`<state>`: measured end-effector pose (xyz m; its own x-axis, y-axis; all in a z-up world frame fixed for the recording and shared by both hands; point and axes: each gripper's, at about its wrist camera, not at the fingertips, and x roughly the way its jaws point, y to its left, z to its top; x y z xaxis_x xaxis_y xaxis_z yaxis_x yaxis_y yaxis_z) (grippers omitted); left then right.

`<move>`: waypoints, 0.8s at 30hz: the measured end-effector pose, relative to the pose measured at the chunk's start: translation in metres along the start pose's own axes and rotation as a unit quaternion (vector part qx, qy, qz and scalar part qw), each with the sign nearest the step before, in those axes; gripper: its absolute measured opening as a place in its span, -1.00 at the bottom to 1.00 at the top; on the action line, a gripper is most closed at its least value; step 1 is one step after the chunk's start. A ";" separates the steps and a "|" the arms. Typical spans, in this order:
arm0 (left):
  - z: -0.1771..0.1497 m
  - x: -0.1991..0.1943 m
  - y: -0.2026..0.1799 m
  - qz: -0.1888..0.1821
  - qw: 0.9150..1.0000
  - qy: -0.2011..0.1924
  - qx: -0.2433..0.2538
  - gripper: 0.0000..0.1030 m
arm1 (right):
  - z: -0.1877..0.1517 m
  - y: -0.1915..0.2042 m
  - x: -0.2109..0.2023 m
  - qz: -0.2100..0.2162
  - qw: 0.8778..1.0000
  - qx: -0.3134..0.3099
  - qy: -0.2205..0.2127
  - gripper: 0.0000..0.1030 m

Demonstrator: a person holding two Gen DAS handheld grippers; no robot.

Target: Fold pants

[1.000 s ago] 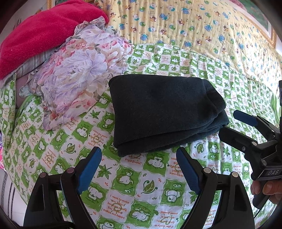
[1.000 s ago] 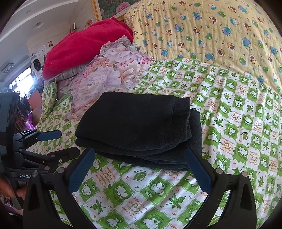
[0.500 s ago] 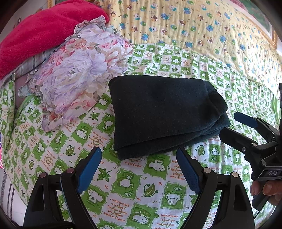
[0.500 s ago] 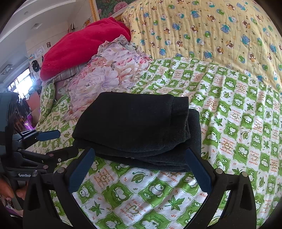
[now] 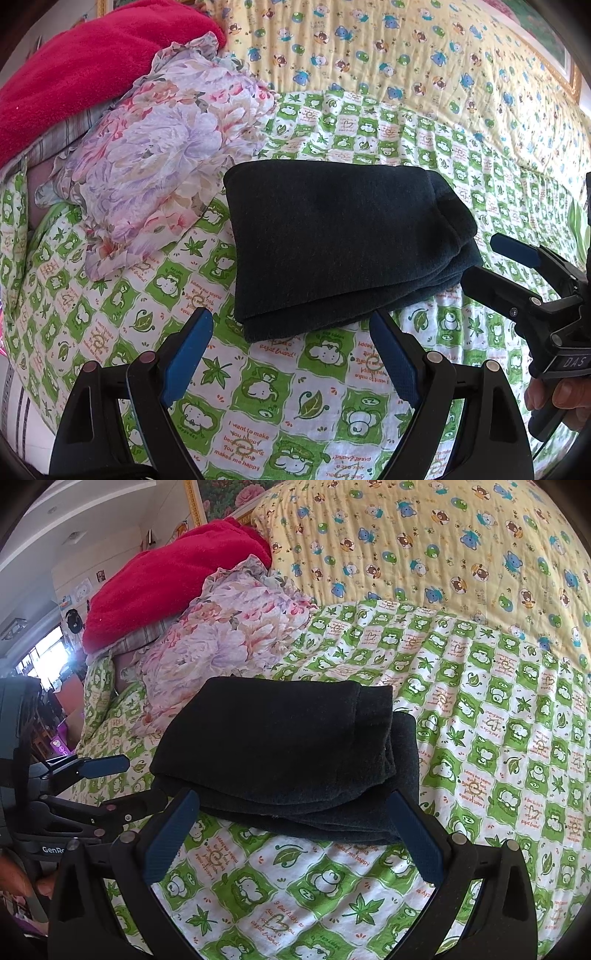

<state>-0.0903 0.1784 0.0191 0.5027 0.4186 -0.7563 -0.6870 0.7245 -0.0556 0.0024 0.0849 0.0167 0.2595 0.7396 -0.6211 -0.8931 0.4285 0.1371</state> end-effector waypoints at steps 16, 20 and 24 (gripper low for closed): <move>0.020 -0.002 0.005 -0.003 1.000 -0.019 -0.018 0.69 | 0.012 -0.004 -0.005 -0.005 1.000 0.007 -0.018 0.98; 0.022 -0.001 0.008 -0.001 1.000 -0.014 -0.024 0.70 | 0.012 -0.006 -0.005 -0.007 1.000 0.011 -0.017 0.98; 0.021 -0.001 0.009 0.003 1.000 -0.013 -0.025 0.70 | 0.012 -0.006 -0.005 -0.006 1.000 0.012 -0.015 0.98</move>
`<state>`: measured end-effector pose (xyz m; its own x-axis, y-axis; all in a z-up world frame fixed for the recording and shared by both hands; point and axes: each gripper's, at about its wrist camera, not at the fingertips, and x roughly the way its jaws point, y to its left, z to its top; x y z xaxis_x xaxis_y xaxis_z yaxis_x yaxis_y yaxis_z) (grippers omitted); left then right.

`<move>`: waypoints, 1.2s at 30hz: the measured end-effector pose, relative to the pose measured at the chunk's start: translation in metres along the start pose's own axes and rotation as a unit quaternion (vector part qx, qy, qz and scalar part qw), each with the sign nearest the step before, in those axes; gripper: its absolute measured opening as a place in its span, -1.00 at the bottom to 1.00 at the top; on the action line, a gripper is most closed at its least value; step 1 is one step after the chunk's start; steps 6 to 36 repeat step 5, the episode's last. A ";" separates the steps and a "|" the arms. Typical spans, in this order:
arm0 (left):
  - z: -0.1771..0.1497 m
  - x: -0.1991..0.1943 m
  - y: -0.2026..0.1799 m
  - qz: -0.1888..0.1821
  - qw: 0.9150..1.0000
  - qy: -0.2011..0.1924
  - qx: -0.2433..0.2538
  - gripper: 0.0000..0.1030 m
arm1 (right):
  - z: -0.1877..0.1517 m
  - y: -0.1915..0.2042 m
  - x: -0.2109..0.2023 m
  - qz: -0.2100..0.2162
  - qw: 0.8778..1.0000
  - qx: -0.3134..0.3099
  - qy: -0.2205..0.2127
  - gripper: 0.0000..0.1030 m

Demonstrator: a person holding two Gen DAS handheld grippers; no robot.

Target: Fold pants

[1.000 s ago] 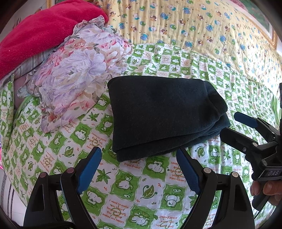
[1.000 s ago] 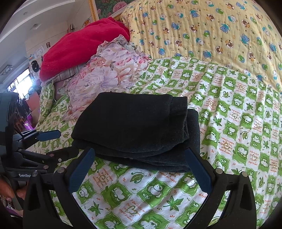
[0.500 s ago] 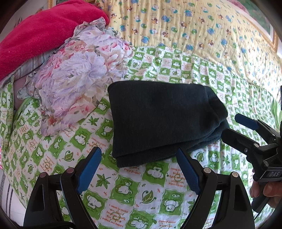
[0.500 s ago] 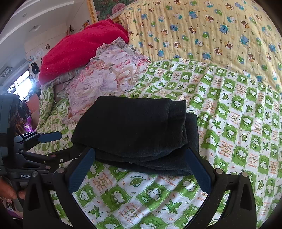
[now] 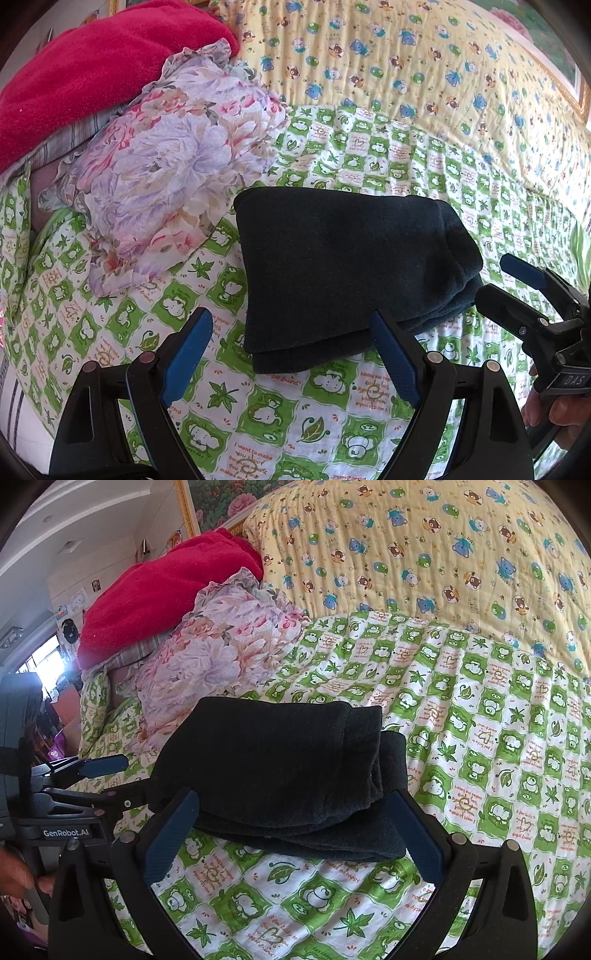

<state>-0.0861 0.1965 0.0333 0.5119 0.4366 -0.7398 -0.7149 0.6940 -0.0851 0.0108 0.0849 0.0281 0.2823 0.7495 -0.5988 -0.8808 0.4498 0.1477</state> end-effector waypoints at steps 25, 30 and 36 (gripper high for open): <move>-0.001 0.000 -0.001 -0.001 1.000 0.000 0.001 0.70 | 0.000 0.000 0.000 -0.001 1.000 0.000 0.001 0.98; -0.001 0.000 -0.001 -0.001 1.000 0.000 0.001 0.70 | 0.000 0.000 0.000 -0.001 1.000 0.000 0.001 0.98; -0.001 0.000 -0.001 -0.001 1.000 0.000 0.001 0.70 | 0.000 0.000 0.000 -0.001 1.000 0.000 0.001 0.98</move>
